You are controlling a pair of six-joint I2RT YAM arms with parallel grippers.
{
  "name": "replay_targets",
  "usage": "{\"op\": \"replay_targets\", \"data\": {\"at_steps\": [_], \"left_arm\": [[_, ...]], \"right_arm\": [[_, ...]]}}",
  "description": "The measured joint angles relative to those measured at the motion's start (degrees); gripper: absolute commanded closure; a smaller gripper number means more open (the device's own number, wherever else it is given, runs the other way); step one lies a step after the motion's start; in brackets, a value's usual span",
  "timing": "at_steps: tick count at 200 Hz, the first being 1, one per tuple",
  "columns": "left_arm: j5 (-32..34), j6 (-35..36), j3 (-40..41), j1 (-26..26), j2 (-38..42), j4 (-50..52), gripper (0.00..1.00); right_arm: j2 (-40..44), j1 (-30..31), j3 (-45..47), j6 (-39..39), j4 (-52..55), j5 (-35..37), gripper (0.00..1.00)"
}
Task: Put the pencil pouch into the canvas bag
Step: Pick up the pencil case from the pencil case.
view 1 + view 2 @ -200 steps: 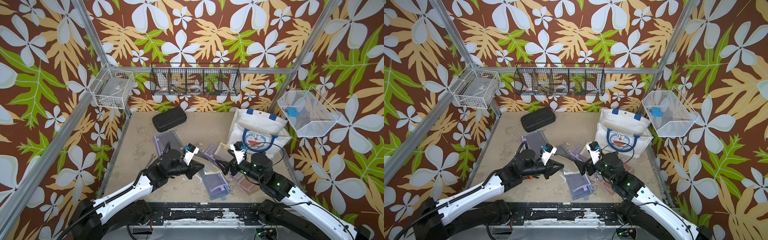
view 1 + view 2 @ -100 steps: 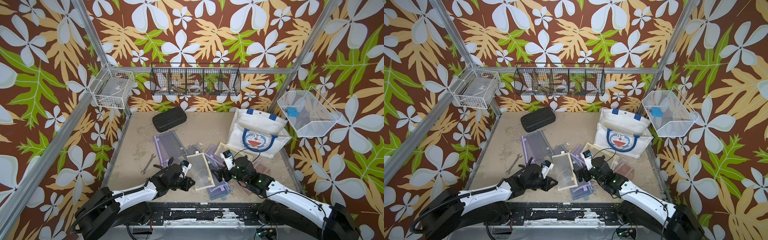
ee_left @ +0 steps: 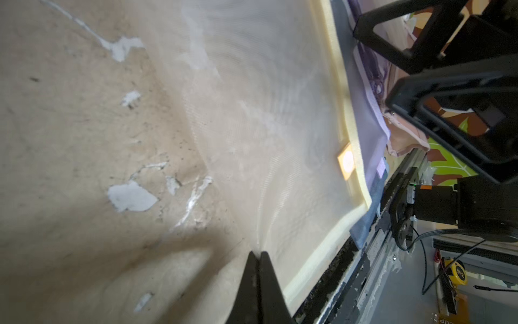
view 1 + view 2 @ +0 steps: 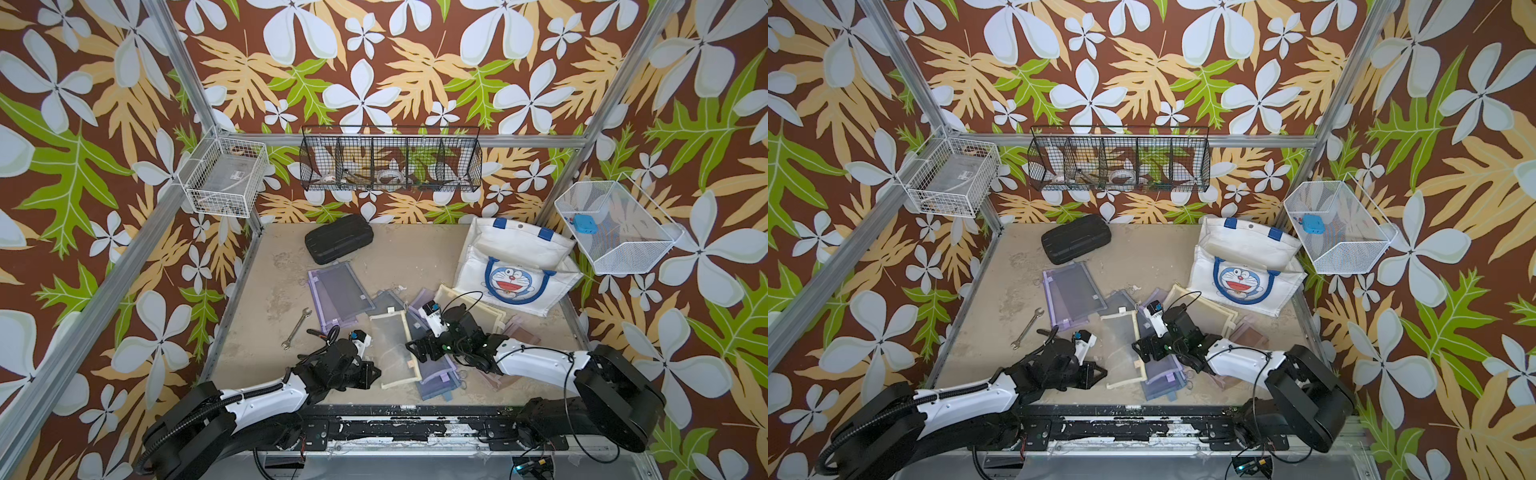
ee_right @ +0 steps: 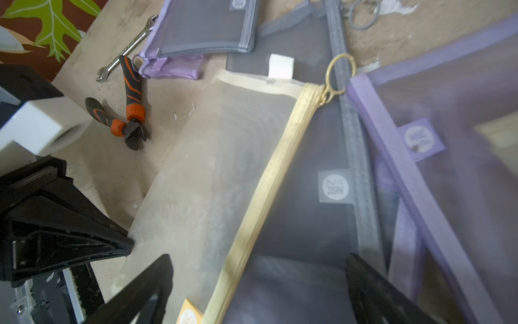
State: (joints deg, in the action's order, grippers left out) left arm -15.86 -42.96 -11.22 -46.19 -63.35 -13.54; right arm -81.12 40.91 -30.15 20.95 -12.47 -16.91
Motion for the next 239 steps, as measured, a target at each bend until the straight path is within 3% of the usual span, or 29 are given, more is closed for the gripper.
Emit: {"op": "replay_targets", "data": {"at_steps": [45,120,163,180,239], "left_arm": [[0.39,-0.33,1.6,0.0,-0.85,-2.56,1.0],[0.37,-0.35,3.45,0.0,-1.11,-5.51,1.0],[0.13,-0.15,3.61,0.0,-2.75,-7.69,1.0],[-0.09,-0.11,3.54,0.0,-3.43,-8.48,1.0],[-0.07,0.31,3.19,0.0,-3.76,-8.48,1.0]], "right_arm": [[-2.14,2.4,0.5,1.55,-2.38,-2.8,0.26],[-7.91,3.13,-2.23,2.21,-4.0,-5.84,0.27],[-9.99,3.63,-1.46,4.17,-8.98,-8.83,0.35],[-10.12,4.17,-1.7,4.33,-9.6,-9.88,0.41],[-8.0,4.44,-1.38,4.44,-9.29,-11.13,0.83]]}}
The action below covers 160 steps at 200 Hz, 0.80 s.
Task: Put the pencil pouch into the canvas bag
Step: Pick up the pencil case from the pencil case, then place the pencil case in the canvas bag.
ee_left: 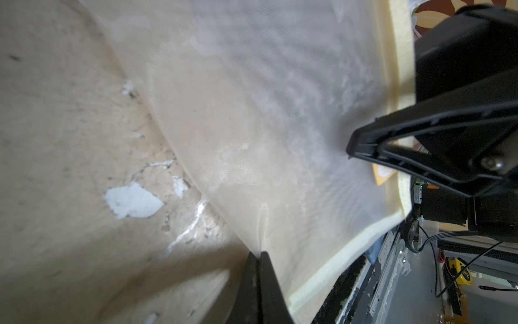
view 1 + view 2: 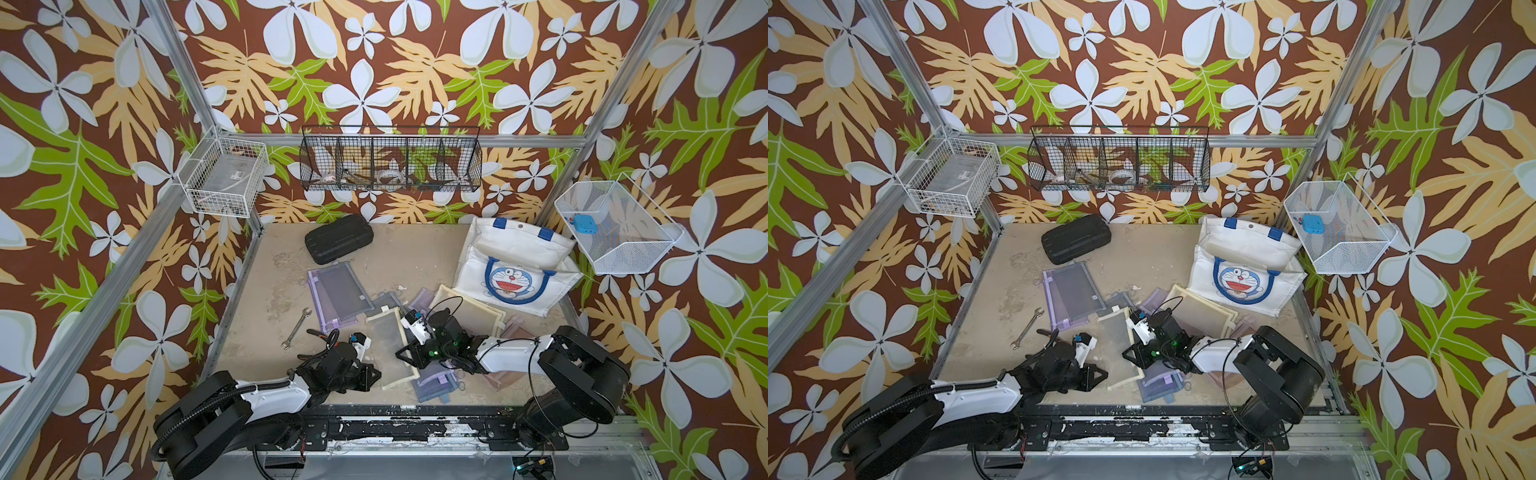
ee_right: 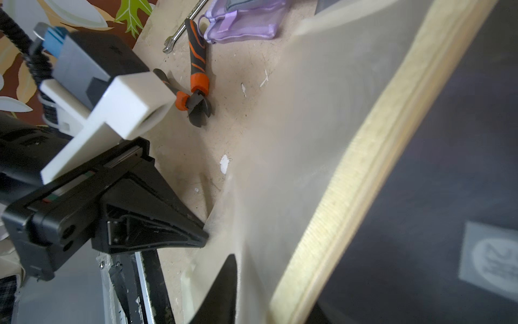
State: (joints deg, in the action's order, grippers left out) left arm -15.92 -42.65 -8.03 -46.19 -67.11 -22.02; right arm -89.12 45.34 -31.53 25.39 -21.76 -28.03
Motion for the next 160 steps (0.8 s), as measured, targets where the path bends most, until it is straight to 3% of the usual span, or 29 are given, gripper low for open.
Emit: {"op": "replay_targets", "data": {"at_steps": [28,38,57,64,75,116,160], "left_arm": [[0.31,0.76,-1.09,0.0,1.86,1.79,0.99],[0.5,1.03,-2.08,0.0,3.72,3.41,0.79],[0.87,2.25,-4.74,0.0,8.9,7.67,0.3],[0.94,2.32,-6.14,0.0,11.17,9.09,0.19],[2.03,2.99,-8.61,0.0,14.21,11.72,0.09],[4.98,6.36,-16.11,0.0,22.38,19.26,0.03],[7.48,9.84,-21.29,0.0,22.1,23.06,0.03]], "right_arm": [[4.28,0.04,-1.11,-0.72,3.8,1.44,1.0],[6.36,0.04,-2.03,-1.75,5.92,1.92,1.0],[11.5,0.02,-4.7,-3.61,11.39,4.26,1.0],[13.51,0.02,-6.05,-4.63,13.55,5.35,1.0],[16.5,0.02,-8.41,-6.34,17.0,7.37,1.0],[24.0,-1.03,-20.68,-14.58,31.23,16.35,1.0],[23.45,-11.02,-38.8,-27.15,45.09,28.46,1.0]]}}
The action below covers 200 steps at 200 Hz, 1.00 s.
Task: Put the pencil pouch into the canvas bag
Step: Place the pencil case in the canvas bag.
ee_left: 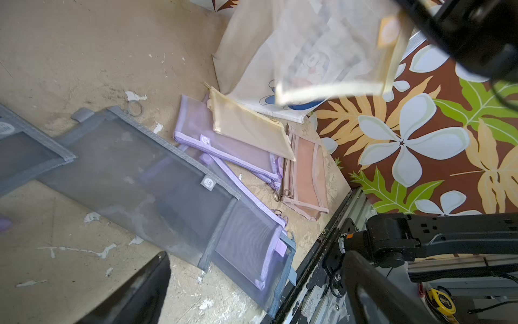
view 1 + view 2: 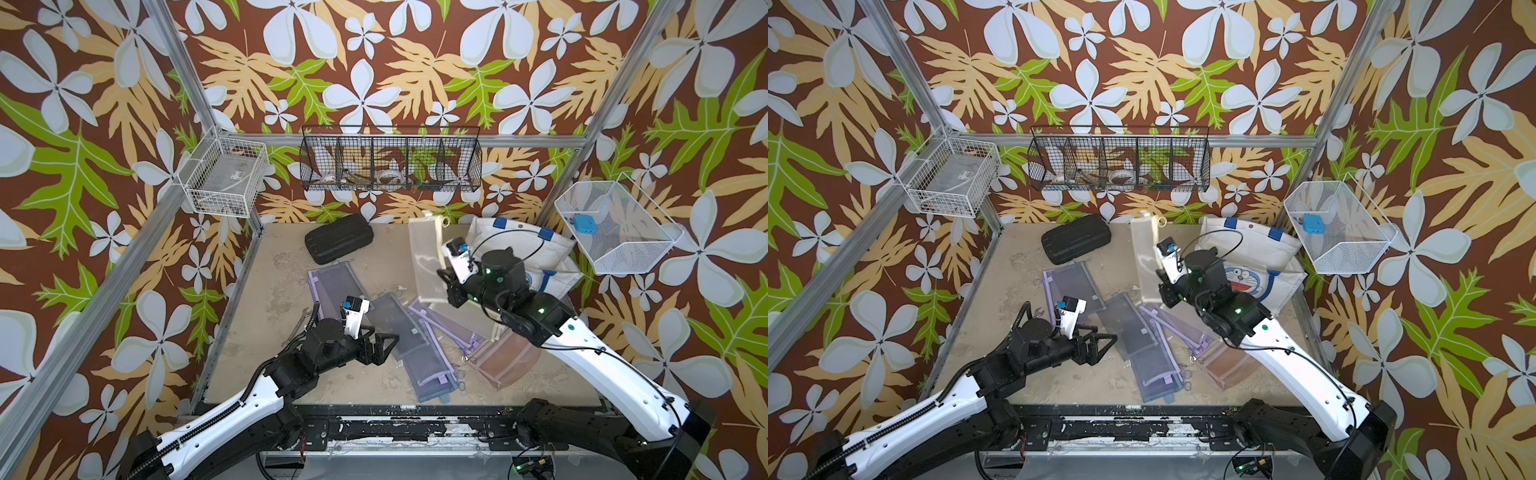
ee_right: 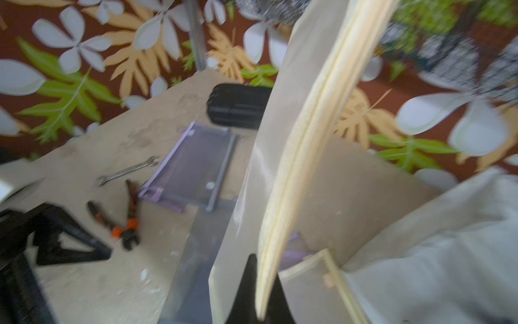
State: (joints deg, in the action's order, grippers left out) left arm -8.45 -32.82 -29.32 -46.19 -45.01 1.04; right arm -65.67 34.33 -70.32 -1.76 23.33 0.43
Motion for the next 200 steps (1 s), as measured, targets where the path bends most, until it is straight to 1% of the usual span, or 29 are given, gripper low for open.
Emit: {"op": "replay_targets", "data": {"at_steps": [29,45,63,80,88,123,155,168,200], "left_arm": [[0.02,1.44,-1.22,0.0,-1.42,0.31,0.03],[-0.59,1.57,-1.27,0.0,-1.99,-0.07,0.03],[-1.73,1.79,-1.16,0.0,-2.58,-1.03,0.03],[-3.1,1.79,-1.03,0.0,-2.97,-1.88,0.03],[-3.98,1.77,-0.92,0.02,-3.1,-2.45,0.03],[-8.17,1.36,-0.02,0.02,-3.82,-6.05,0.03],[-11.5,0.94,0.15,0.02,-3.58,-8.87,0.03],[-12.79,0.31,0.15,0.02,-2.89,-9.51,0.03],[-14.95,-0.33,0.02,0.02,-0.81,-10.86,0.03]], "right_arm": [[-2.58,-3.58,-11.85,-11.21,5.03,9.14,1.0],[-5.16,-6.91,-16.87,-17.79,6.67,13.7,1.0],[-6.36,-9.57,-17.81,-25.38,6.88,19.08,1.0],[-7.67,-11.37,-17.55,-32.59,6.84,21.0,1.0],[-8.63,-12.9,-17.7,-34.69,6.62,21.55,1.0],[-10.99,-20.26,-15.74,-39.47,6.4,23.3,1.0],[-12.13,-26.93,-11.04,-40.87,4.7,23.87,1.0],[-12.57,-27.96,-9.49,-41.64,4.04,24.3,1.0],[-13.22,-28.33,-7.23,-43.93,2.82,23.78,1.0]]}}
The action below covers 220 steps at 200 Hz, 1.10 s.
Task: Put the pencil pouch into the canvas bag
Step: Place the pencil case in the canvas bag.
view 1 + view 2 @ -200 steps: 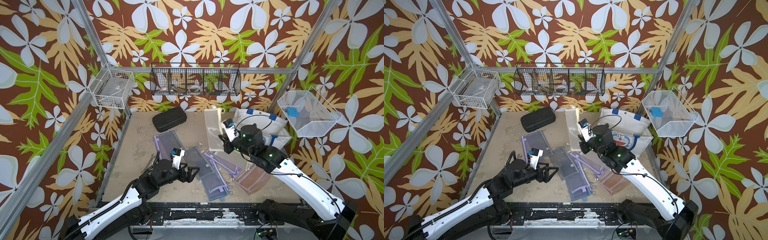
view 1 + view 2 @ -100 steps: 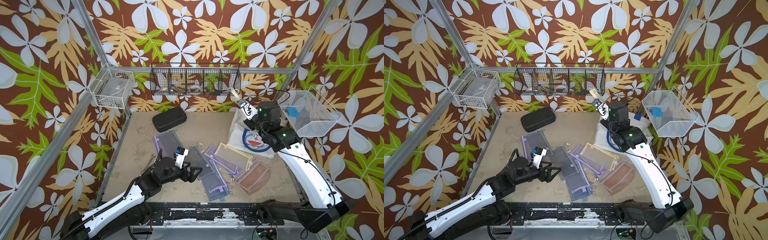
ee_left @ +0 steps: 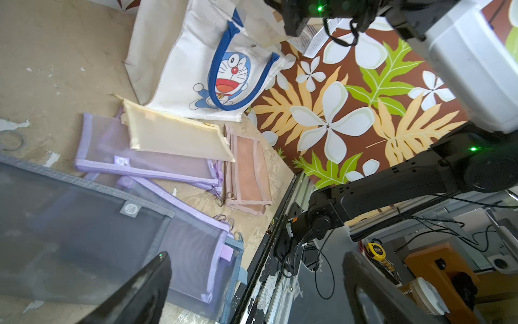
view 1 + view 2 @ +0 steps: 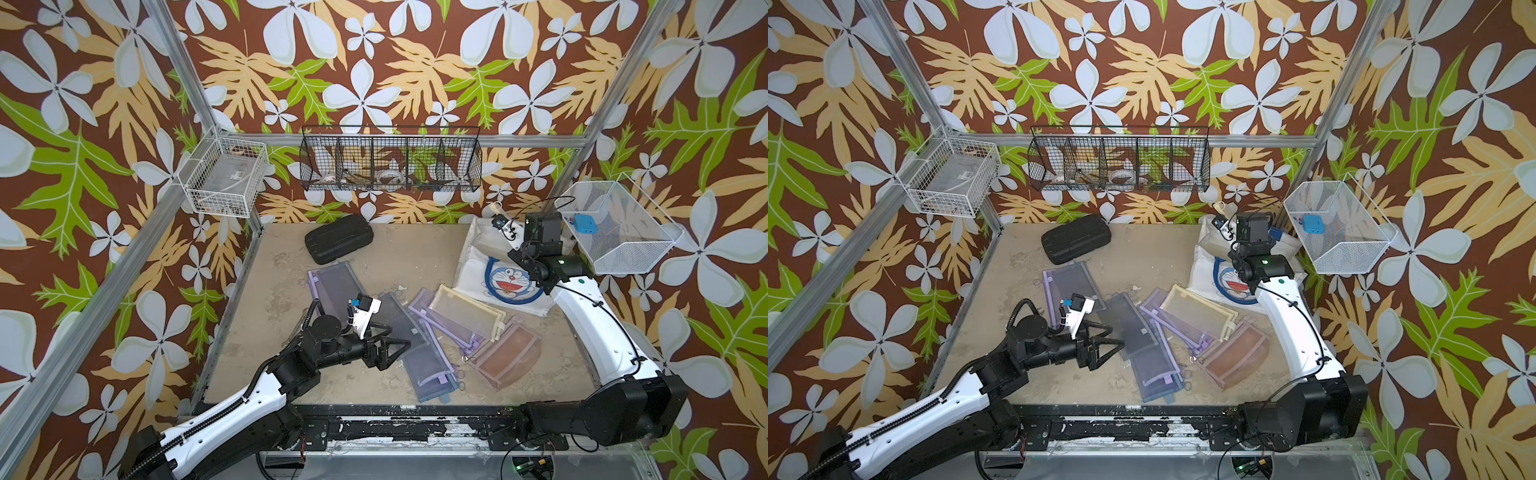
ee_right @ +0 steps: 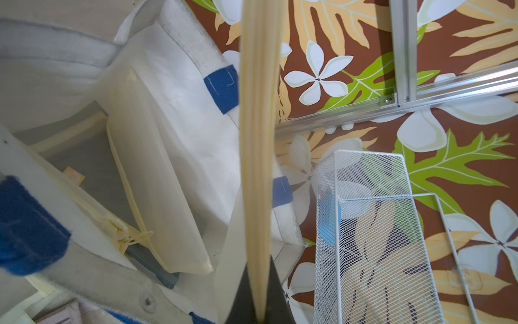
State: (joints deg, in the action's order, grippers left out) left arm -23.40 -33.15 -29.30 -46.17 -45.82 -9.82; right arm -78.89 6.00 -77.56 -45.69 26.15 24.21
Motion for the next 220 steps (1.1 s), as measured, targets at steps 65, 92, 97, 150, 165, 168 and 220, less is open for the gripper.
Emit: {"op": "replay_targets", "data": {"at_steps": [65,92,97,150,165,168,220], "left_arm": [[-2.03,-0.22,-0.63,0.0,2.08,-0.37,0.03],[-2.19,-0.22,-0.63,0.0,1.6,-0.39,0.03],[-2.32,-0.22,-0.63,0.0,1.55,-0.42,0.03],[-2.73,-0.28,-0.39,0.42,0.02,-1.14,0.03],[-3.04,-0.46,-0.39,0.7,-0.22,-1.42,0.03],[-3.08,-0.48,-0.39,0.76,-0.26,-1.49,0.04],[-3.65,-0.9,-0.24,0.92,-0.33,-1.6,0.03]], "right_arm": [[-1.9,-2.75,1.03,-2.78,0.5,1.11,1.0],[-1.92,-3.23,4.09,-4.04,0.66,0.57,1.0],[-1.92,-3.32,4.44,-4.07,0.7,0.55,1.0],[0.02,-3.52,7.04,-4.96,-0.28,-0.87,0.98],[1.22,-3.63,8.46,-5.53,-0.55,-1.73,0.94],[1.42,-3.63,8.68,-5.57,-0.63,-1.75,0.93],[3.13,-4.39,9.22,-5.9,-1.46,-3.52,0.6]]}}
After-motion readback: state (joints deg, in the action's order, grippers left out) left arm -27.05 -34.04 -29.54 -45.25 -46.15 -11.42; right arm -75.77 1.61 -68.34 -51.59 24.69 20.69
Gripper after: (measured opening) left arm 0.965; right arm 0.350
